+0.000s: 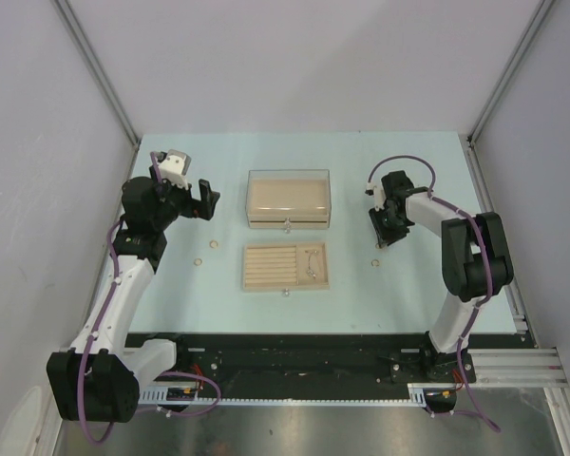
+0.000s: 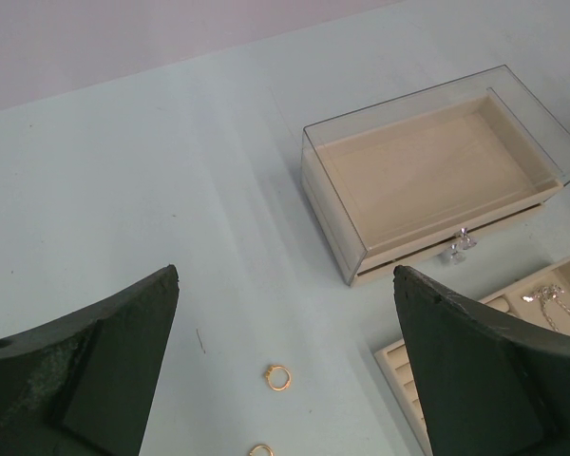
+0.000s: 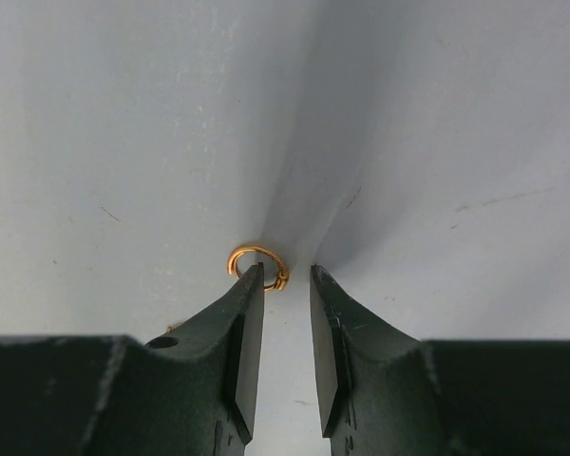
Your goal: Organize the mixed jewelry
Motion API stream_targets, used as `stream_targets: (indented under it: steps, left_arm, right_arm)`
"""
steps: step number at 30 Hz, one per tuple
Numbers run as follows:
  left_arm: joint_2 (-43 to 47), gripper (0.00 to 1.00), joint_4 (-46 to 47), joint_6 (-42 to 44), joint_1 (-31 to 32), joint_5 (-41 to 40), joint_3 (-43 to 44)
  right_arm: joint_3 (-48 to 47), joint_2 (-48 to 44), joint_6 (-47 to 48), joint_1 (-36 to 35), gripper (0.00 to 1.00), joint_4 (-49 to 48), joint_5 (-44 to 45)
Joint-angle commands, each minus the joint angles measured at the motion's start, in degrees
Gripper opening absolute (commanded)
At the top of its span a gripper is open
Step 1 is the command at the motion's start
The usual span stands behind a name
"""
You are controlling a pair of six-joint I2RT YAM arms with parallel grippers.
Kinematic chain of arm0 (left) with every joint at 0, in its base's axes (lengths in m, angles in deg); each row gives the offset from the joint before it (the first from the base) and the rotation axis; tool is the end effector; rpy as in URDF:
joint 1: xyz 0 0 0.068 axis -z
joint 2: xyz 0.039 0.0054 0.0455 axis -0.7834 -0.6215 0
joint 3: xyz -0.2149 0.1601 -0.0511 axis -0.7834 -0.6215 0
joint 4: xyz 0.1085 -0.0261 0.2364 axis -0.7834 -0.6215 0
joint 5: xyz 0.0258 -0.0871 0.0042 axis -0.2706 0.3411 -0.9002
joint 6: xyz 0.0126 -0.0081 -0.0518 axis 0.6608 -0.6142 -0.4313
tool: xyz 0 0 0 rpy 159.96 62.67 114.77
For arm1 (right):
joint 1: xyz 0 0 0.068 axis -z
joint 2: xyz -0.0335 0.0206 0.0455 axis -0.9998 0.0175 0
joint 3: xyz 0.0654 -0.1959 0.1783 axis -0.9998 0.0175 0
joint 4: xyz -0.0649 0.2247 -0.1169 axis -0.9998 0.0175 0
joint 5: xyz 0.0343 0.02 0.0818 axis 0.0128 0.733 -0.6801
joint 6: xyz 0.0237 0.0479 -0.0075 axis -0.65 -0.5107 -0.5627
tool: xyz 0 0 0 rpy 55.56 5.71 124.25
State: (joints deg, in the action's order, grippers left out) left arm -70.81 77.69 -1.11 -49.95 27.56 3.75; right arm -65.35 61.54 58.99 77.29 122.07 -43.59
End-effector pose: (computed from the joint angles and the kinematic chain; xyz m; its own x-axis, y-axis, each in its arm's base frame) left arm 0.2420 -0.0190 0.3243 -0.2289 0.0913 -0.9692 0.3748 0.9271 -0.0011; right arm 0.3425 0.0732 0.1642 -0.8700 -0.3668 -0.3296 -0.3889 0.9213 0.0012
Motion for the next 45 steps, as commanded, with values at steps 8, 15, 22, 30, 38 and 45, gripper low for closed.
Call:
stream_targets:
  steps: [8, 15, 22, 30, 38, 45]
  left_arm:
    - [0.13, 1.00, 1.24, 1.16, -0.05, 0.91, -0.17]
    - [0.40, 1.00, 1.24, 1.16, -0.05, 0.91, -0.26]
    - [0.05, 1.00, 0.28, 1.33, -0.05, 5.37, -0.09]
    - [0.84, 1.00, -0.60, 1.07, 5.74, 12.77, 0.44]
    - [0.67, 1.00, 5.62, -6.21, 15.59, 14.79, -2.63]
    - [-6.19, 0.97, 8.45, -11.76, 21.91, 14.53, 0.96]
  right_arm:
    - [-0.78, 1.26, 0.00, 0.19, 0.26, -1.02, 0.91]
    - [-0.78, 1.35, 0.00, 0.10, 0.13, -0.58, 0.56]
    - [-1.65, -0.93, 0.26, -0.16, 0.00, 0.47, -0.49]
    - [-4.30, -9.36, 0.62, -5.86, 0.00, 2.94, -3.57]
    - [-6.49, -15.86, 0.70, -13.87, 0.00, -0.13, -1.46]
    - [-13.69, -15.44, 0.35, -18.43, 0.00, -2.60, -3.13]
